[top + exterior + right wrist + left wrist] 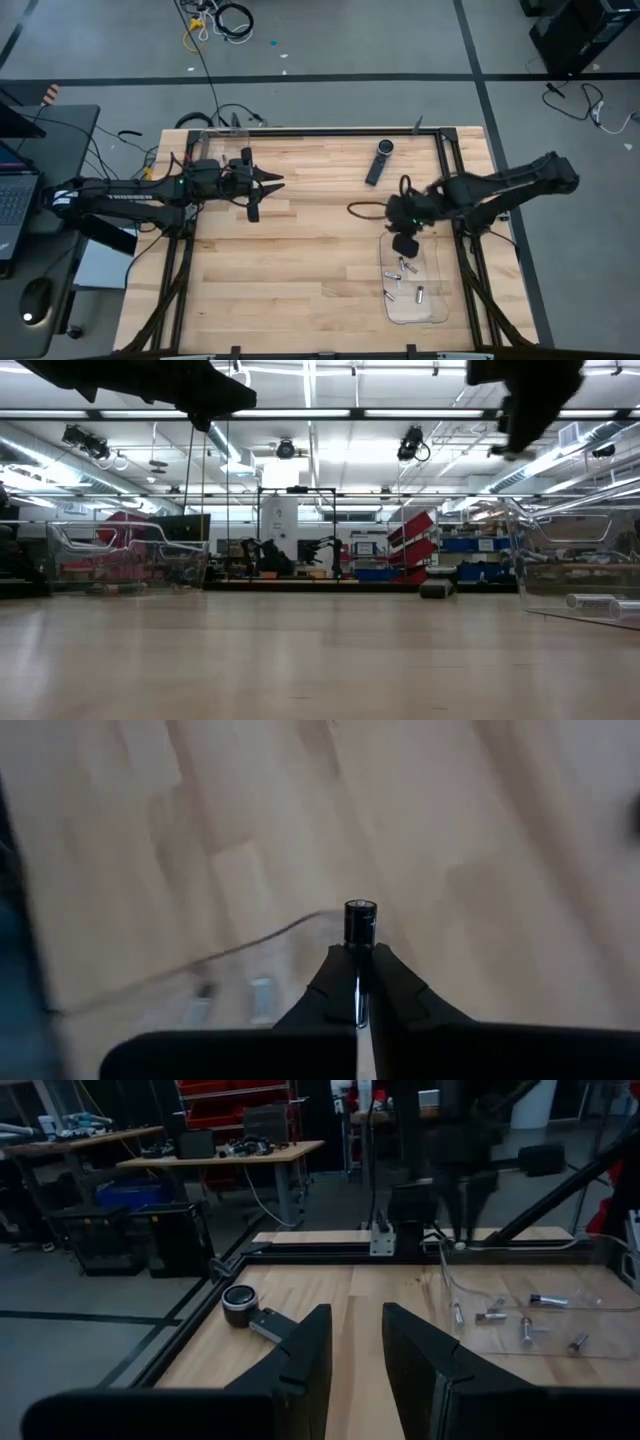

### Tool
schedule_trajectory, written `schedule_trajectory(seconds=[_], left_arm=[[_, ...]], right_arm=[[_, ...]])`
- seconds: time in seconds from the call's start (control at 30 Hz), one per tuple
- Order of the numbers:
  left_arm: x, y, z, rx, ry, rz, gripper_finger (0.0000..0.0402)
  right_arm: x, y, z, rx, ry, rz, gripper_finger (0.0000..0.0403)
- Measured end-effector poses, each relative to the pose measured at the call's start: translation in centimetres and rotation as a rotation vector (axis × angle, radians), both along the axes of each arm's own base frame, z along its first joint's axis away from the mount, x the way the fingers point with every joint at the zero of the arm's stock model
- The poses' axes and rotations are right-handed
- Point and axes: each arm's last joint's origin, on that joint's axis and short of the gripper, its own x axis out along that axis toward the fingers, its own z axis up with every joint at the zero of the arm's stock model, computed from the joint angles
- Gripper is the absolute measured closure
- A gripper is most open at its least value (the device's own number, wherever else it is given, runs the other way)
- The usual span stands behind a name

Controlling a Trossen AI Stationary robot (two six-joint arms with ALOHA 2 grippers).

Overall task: Sort batteries
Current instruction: Put the silver battery into the bottom transparent bin

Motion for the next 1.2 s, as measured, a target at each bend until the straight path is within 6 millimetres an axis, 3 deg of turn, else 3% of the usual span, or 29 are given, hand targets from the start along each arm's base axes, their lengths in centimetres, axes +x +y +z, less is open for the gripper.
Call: schedule_trajectory(seconds=[0.2,0.47,0.7,1.2], left_arm=[[0.0,0.0,0.1,0.001,-0.012,0.000,0.0312],[0.0,0.0,0.1,0.001,-0.014,-0.001,0.0312],[0.0,0.0,0.1,0.001,-0.014,-0.001,0.0312],[0.0,0.1,0.1,0.003,-0.013,0.029,0.0312]], right_arm=[[-0.8,4.2,-0.4,0.170,0.055,-0.161,0.0402],[-1.0,8.0,-3.0,0.211,0.230,-0.365,0.0402],[-1.5,8.9,-5.6,0.027,0.405,-0.464,0.0403],[-0.1,10.0,-9.6,-0.094,0.564,-0.381,0.0386]])
